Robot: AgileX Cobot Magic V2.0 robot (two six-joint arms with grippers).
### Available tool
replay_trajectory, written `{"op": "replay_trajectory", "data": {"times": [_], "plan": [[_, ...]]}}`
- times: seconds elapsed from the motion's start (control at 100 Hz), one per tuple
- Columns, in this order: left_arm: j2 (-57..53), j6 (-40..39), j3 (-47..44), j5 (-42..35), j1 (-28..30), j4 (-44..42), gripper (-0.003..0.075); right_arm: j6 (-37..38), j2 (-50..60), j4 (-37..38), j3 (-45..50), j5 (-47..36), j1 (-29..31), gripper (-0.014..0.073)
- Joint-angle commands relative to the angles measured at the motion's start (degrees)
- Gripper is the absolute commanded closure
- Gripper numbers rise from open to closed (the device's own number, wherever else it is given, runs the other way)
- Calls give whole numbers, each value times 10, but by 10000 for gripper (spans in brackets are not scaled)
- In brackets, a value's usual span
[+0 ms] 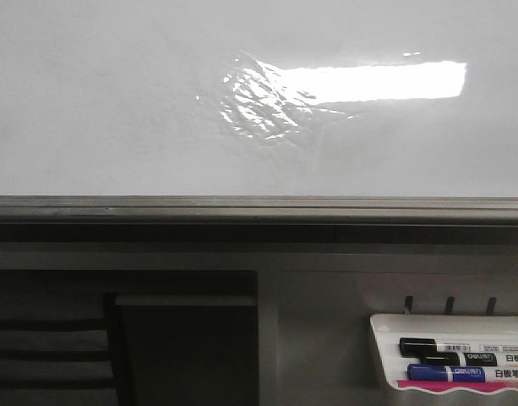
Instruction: Write number 7 on whiteboard
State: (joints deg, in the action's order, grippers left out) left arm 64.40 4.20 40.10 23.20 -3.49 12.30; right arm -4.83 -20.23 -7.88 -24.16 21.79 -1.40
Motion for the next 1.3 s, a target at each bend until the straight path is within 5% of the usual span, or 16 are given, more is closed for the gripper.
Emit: {"op": "replay_trajectory", "data": {"times": [0.0, 0.29, 0.76, 1.08, 1.29], "plan": [[33, 1, 39, -35, 1, 13, 122, -1, -8, -2, -21, -47, 3, -73], [105, 1, 85, -40, -13, 14, 146, -1, -8, -2, -21, -47, 3, -73], [110, 1, 85, -65, -35, -2, 545, -1, -8, -2, -21, -47, 3, -73], [110, 1, 85, -65, -35, -3, 695, -1, -9, -2, -24, -49, 3, -73], [110, 1, 88, -58, -35, -13, 741, -1, -36, -21, -66, 35, 3, -73]]}}
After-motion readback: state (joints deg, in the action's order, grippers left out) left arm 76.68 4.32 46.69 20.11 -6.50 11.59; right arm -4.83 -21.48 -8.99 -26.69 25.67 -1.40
